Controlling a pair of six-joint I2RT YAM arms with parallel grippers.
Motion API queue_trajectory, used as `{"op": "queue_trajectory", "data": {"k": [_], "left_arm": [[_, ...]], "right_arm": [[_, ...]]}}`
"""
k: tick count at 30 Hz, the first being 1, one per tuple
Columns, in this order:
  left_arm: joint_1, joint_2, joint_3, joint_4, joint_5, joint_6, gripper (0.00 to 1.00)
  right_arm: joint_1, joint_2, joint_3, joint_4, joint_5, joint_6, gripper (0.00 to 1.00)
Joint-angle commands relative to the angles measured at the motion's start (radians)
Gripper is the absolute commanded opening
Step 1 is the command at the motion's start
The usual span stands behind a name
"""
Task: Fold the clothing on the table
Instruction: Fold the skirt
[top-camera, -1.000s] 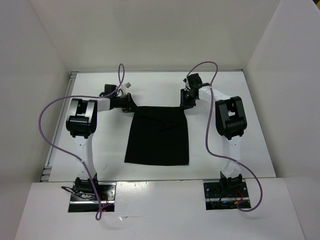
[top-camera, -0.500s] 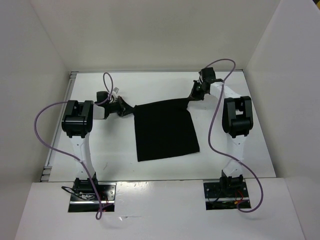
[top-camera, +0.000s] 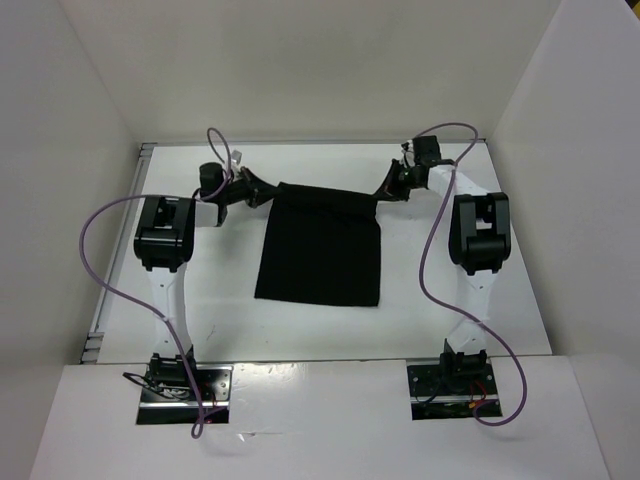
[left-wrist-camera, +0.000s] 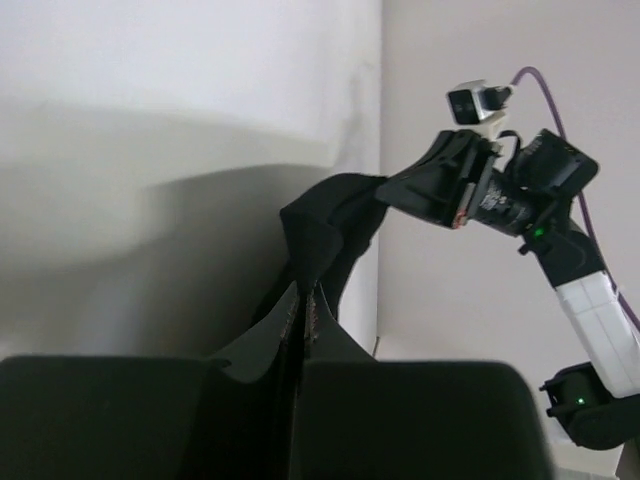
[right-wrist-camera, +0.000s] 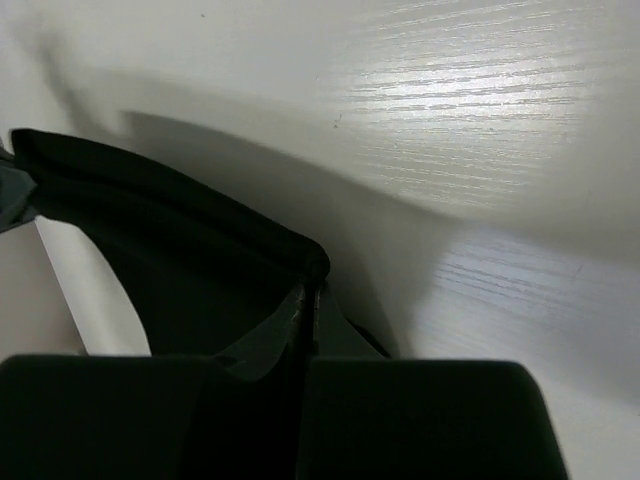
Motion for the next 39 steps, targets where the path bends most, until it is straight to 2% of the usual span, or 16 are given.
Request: {"op": "queue_trajectory", "data": {"k": [1, 5, 9, 16, 28, 39], "left_arm": [[-0.016, 0.014, 0.106, 0.084, 0.043, -0.041, 0.0], [-0.026, 0.023, 0.18, 0.074, 0.061, -0.041, 0.0], [-0.026, 0.023, 0.18, 0.061, 0.061, -0.02, 0.0], [-0.026, -0.008, 0.077, 0.061, 0.061, 0.009, 0.0], [-0.026, -0.118, -0.048, 0.061, 0.08, 0.04, 0.0], [-0.026, -0.227, -0.216, 0.02, 0.107, 0.097, 0.0]], "right_arm": [[0.009, -0.057, 0.062, 0.009, 0.033, -0.04, 0.0], [0.009, -0.08, 0.099, 0.009, 0.045, -0.059, 0.0], [0.018, -0.117, 0.108, 0.009, 0.068, -0.068, 0.0], [0.028, -0.206, 0.099, 0.008, 0.077, -0.068, 0.0], [0.087, -0.354, -0.133, -0.045, 0.068, -0.077, 0.0], [0.087, -0.401, -0.188, -0.133, 0.192, -0.068, 0.0]]}}
